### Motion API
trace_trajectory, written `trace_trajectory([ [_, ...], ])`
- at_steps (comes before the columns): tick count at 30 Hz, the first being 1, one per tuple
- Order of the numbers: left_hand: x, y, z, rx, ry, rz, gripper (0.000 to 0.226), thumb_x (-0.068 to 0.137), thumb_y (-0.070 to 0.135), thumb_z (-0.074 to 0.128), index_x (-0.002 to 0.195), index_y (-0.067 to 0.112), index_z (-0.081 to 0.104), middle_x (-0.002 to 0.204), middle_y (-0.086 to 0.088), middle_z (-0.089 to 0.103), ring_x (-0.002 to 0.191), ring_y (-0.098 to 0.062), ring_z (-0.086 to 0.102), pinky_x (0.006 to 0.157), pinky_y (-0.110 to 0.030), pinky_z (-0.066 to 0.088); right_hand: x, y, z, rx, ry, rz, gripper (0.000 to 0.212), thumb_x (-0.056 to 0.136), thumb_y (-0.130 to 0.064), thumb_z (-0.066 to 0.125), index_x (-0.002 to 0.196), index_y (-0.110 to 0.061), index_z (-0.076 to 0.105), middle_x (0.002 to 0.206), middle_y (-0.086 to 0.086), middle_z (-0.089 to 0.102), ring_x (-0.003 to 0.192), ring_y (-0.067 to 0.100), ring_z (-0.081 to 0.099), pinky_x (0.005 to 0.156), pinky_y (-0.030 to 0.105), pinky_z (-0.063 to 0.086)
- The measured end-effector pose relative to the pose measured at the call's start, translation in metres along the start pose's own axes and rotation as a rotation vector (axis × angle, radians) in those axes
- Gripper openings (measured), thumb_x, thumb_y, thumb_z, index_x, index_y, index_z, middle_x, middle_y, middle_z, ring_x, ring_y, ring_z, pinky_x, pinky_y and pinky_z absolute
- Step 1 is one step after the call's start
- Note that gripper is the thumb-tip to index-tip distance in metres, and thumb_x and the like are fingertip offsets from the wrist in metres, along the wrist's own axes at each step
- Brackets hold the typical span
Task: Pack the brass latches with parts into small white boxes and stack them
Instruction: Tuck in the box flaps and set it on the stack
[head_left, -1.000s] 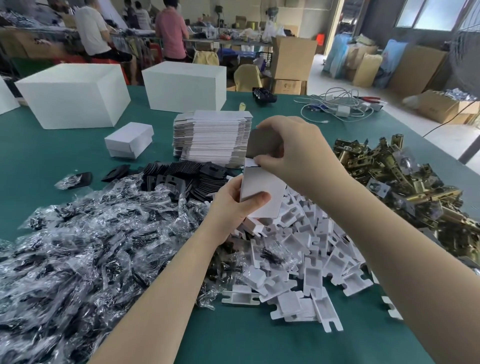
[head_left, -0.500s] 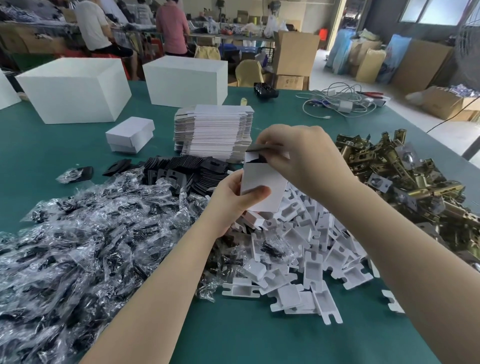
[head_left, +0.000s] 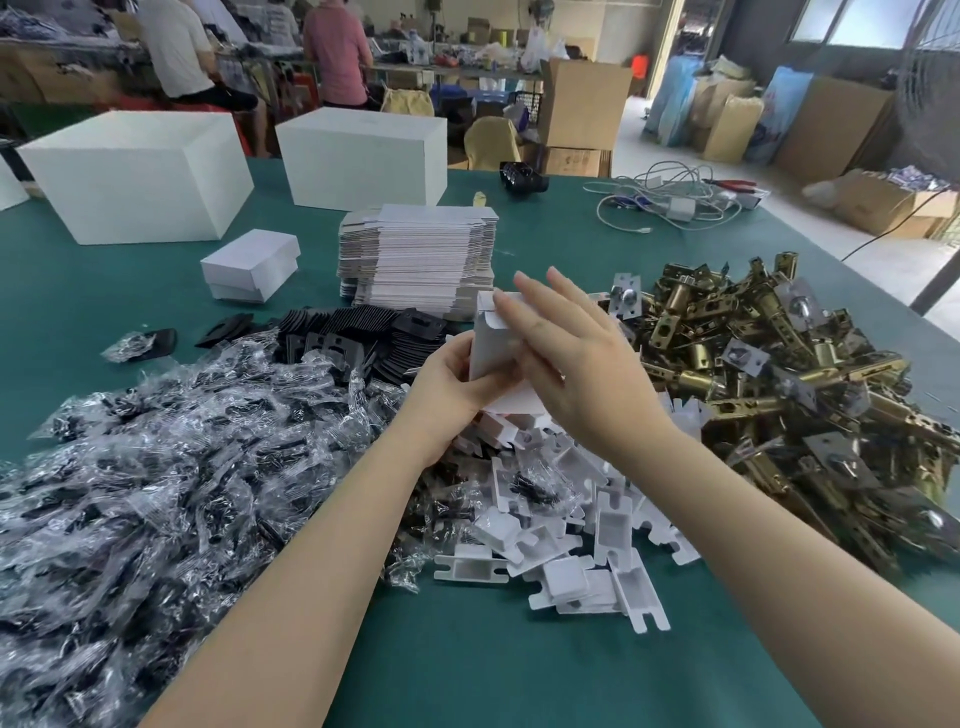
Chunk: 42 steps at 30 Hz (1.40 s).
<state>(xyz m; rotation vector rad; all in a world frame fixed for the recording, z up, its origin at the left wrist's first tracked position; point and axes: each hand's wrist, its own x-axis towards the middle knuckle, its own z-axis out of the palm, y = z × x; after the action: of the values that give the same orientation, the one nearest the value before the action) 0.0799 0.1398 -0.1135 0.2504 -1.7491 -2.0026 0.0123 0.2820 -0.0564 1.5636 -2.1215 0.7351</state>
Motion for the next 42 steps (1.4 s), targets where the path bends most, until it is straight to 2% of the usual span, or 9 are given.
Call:
trace_trajectory([
  [3,0.000,0.000,0.000,-0.005,0.013,0.005,0.023,0.078,0.023,0.081,0.097,0.031,0.071,0.092,0.001,0.075,0.085,-0.022,0.070,0.067,-0.031,0.057,0.010,-0.001,-0.006,0.219,0.121,0.062,0.027,0.096,-0.019,0.059,0.118,-0.010,0.071,0.126,0.004,0.066,0.121,0.025,0.058,0.108,0.033,0.039],
  [7,-0.001,0.001,-0.001,0.000,0.000,-0.039,0.023,0.086,0.015,0.077,0.103,0.027,0.067,0.107,-0.015,0.072,0.094,-0.047,0.068,0.050,-0.017,0.048,0.020,0.005,-0.015,0.406,0.081,0.157,0.016,0.090,-0.022,0.071,0.104,-0.019,0.077,0.112,-0.013,0.067,0.107,0.001,0.056,0.098,0.022,0.042],
  [10,-0.001,0.002,-0.001,0.008,-0.010,-0.051,0.027,0.081,0.022,0.079,0.105,0.025,0.066,0.107,-0.019,0.071,0.087,-0.047,0.071,0.046,-0.018,0.047,0.019,0.009,-0.014,0.582,0.031,0.178,0.020,0.085,-0.015,0.076,0.104,-0.023,0.075,0.113,-0.011,0.067,0.111,-0.010,0.058,0.095,0.011,0.044],
  [15,-0.003,0.004,-0.001,-0.022,-0.080,-0.033,0.027,0.075,0.026,0.081,0.097,0.037,0.071,0.095,-0.006,0.074,0.070,-0.039,0.074,0.044,-0.026,0.051,0.016,0.016,-0.007,0.439,0.106,0.083,0.031,0.081,-0.017,0.079,0.111,-0.011,0.074,0.114,-0.011,0.062,0.109,0.002,0.061,0.096,0.014,0.045],
  [20,-0.002,0.003,0.000,0.011,-0.070,0.011,0.028,0.065,0.035,0.081,0.091,0.044,0.073,0.089,0.006,0.074,0.077,-0.020,0.074,0.056,-0.030,0.057,0.014,0.018,0.002,0.354,0.226,0.014,0.025,0.078,-0.015,0.081,0.103,-0.008,0.077,0.109,0.004,0.072,0.105,0.023,0.068,0.090,0.035,0.054],
  [28,-0.001,0.000,-0.002,-0.004,-0.085,0.014,0.029,0.069,0.027,0.083,0.092,0.041,0.074,0.092,0.003,0.075,0.080,-0.022,0.074,0.057,-0.030,0.057,0.025,0.021,-0.009,0.732,0.127,0.221,0.019,0.078,-0.020,0.082,0.090,-0.033,0.074,0.086,-0.022,0.073,0.090,0.000,0.069,0.078,0.019,0.053],
  [34,0.000,0.000,-0.002,0.001,-0.073,0.013,0.028,0.074,0.021,0.079,0.093,0.041,0.074,0.094,0.001,0.074,0.083,-0.027,0.072,0.059,-0.031,0.057,0.030,0.018,-0.009,0.765,0.130,0.244,0.014,0.078,-0.022,0.082,0.088,-0.030,0.076,0.086,-0.017,0.075,0.088,0.002,0.070,0.077,0.019,0.053],
  [38,-0.001,0.001,-0.002,0.021,-0.088,0.026,0.031,0.067,0.032,0.082,0.093,0.045,0.073,0.092,0.007,0.075,0.084,-0.017,0.072,0.064,-0.033,0.059,0.028,0.020,-0.012,0.802,0.069,0.254,0.014,0.080,-0.019,0.081,0.093,-0.021,0.077,0.088,-0.010,0.077,0.090,0.005,0.072,0.081,0.023,0.056],
  [42,-0.001,0.001,-0.003,0.004,-0.092,0.017,0.031,0.065,0.036,0.083,0.094,0.044,0.073,0.092,0.006,0.075,0.083,-0.021,0.073,0.059,-0.030,0.058,0.026,0.021,-0.017,0.683,0.030,0.184,0.020,0.083,-0.025,0.076,0.103,-0.027,0.074,0.094,-0.018,0.073,0.096,-0.002,0.069,0.087,0.019,0.054],
])
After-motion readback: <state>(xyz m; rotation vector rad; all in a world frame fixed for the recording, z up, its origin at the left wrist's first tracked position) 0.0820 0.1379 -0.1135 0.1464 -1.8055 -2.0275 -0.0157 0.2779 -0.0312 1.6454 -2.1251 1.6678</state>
